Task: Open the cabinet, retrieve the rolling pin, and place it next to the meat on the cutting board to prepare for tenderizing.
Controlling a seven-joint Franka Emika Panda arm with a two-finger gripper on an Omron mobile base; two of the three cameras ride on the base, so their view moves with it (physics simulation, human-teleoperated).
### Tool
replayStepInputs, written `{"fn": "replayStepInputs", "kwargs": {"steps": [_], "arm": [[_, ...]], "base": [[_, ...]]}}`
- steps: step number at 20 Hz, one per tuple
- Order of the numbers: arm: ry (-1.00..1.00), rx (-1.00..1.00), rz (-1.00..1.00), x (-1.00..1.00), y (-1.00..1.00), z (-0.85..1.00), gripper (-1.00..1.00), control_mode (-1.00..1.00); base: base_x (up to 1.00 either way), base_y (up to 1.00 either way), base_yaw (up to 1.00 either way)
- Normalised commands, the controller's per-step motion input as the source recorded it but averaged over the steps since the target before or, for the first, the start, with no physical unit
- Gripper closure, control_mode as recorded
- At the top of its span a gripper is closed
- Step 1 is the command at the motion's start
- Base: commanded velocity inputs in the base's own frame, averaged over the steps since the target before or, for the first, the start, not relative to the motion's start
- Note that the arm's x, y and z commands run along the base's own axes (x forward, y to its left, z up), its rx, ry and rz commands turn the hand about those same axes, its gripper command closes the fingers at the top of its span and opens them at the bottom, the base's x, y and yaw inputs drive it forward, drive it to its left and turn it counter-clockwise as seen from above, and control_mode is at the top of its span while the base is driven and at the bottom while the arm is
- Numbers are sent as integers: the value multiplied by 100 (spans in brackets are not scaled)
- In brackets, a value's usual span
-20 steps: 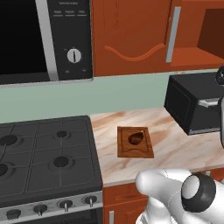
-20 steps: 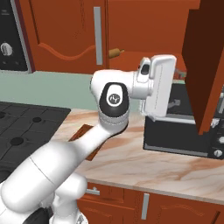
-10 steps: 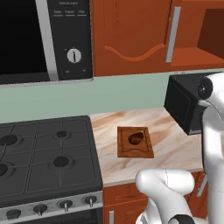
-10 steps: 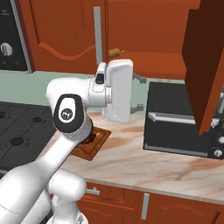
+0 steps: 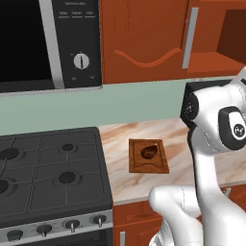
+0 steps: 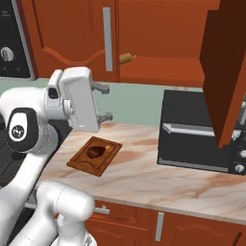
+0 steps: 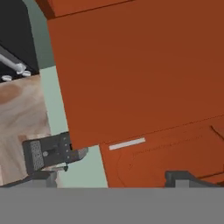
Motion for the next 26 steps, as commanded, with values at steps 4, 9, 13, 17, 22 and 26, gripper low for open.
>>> {"fn": "replayStepInputs", "kwargs": {"steps": [4,9,13,17,22,26], "arm": [[-25,12,0,-20,83,1,-100,-100],[-26,17,0,-18,70,7,-100,-100],[-32,20,1,-7,57,20,-100,-100],[-32,21,12,0,43,27,-100,-100],[-29,19,21,18,32,20,-100,-100],[-32,5,25,29,14,11,-100,-100]], "base": [[0,0,0],[0,0,0],[0,0,0],[0,0,0],[0,0,0],[0,0,0]]}}
